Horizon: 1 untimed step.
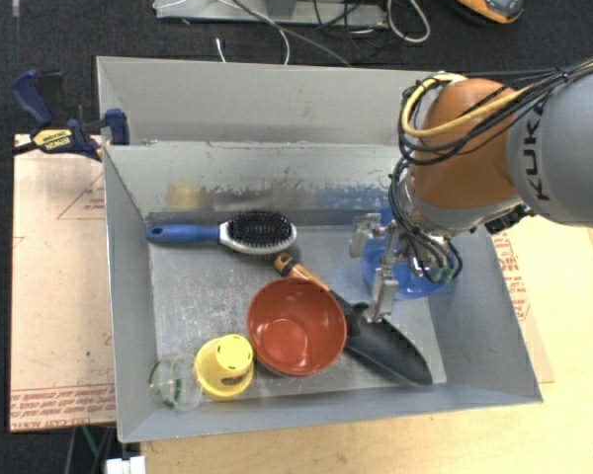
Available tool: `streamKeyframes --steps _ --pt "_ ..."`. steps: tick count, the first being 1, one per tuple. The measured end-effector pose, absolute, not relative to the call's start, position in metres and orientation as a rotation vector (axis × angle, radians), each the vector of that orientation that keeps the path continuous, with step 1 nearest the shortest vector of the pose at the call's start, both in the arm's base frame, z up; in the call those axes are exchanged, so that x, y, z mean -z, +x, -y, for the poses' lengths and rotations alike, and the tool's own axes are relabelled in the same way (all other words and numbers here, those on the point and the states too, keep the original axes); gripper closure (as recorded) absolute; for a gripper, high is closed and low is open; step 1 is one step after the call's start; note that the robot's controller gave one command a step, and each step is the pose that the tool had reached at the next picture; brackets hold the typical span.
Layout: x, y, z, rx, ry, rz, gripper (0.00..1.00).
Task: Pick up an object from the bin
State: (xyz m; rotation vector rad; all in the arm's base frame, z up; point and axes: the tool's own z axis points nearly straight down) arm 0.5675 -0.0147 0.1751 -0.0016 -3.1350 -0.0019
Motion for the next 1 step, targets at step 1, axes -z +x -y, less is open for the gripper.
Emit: streamKeyframes --steps 1 --pt "-0.1799 0.5689 0.0147 0.001 0.000 3.143 0.00"
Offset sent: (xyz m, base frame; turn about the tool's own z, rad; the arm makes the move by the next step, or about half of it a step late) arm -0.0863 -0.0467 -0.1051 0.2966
